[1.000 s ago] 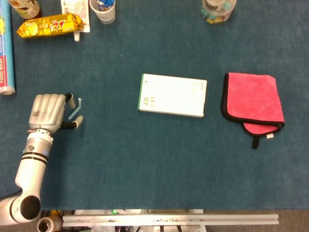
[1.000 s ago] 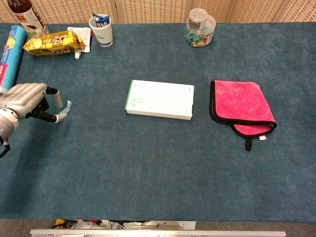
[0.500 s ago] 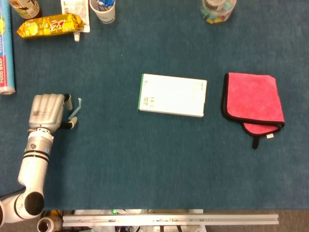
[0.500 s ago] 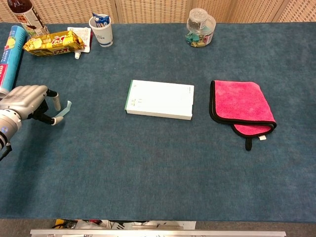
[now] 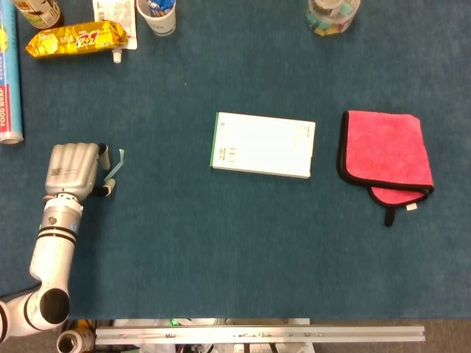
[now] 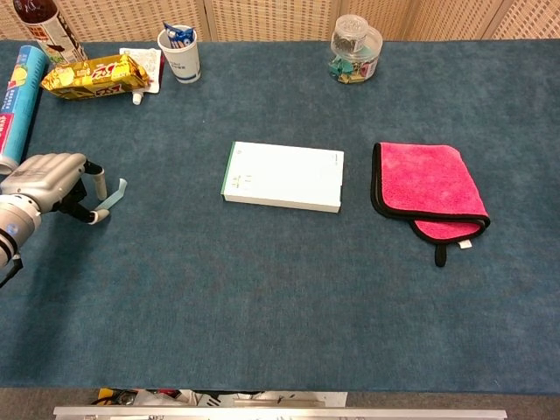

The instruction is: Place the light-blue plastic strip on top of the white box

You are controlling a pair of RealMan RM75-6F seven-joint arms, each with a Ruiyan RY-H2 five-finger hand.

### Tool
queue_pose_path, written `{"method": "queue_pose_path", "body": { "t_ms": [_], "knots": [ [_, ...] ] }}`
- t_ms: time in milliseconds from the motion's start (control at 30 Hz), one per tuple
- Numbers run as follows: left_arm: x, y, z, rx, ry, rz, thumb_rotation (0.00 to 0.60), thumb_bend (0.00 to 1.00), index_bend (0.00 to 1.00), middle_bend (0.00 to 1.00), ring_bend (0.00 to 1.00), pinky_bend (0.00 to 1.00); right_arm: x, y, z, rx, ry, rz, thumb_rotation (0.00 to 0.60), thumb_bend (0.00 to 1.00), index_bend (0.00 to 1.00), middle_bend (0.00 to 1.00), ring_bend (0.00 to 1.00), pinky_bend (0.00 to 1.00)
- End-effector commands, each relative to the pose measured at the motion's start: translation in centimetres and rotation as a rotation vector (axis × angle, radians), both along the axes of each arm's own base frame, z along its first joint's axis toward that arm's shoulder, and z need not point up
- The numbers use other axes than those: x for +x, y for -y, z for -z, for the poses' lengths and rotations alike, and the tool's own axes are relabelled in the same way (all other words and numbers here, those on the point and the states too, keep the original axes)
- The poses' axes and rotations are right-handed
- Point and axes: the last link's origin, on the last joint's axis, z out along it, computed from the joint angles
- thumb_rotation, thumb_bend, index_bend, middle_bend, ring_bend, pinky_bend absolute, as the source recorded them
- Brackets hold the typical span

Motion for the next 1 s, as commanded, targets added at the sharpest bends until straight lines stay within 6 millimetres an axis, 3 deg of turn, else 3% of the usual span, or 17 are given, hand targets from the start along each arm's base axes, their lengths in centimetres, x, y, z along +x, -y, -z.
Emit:
{"method": "queue_pose_path", "body": {
  "t_ms": [33, 500, 633, 1000],
  "knots": [
    [0.05, -0.06, 0.02, 0.001, 0.003, 0.001, 0.506, 0.25, 0.51, 1.00, 1.00, 0.98, -0.05, -0.02, 0.00, -0.001, 0.001, 0.002, 0.600, 0.16, 0.39, 0.42, 0.42, 0.54],
    [-0.03, -0.40, -0.01, 0.006, -0.002, 0.001, 0.512, 0.32, 0.52, 1.00, 1.00, 0.98, -0.20, 0.04, 0.14, 0.000, -0.001, 0.010, 0.600, 0.17, 0.39, 0.42, 0.42, 0.54],
    [-0.11, -0.40, 0.03, 0.004, -0.007, 0.002, 0.561, 0.33, 0.53, 1.00, 1.00, 0.98, -0.25, 0.00, 0.19, 0.001, -0.001, 0.013, 0.600, 0.16, 0.39, 0.42, 0.42, 0.54],
    [-0.21, -0.28, -0.14, 0.006, -0.011, 0.013, 0.587, 0.33, 0.55, 1.00, 1.00, 0.98, -0.30, -0.06, 0.14, -0.001, -0.002, 0.017, 0.600, 0.16, 0.39, 0.42, 0.42, 0.54]
  ]
}}
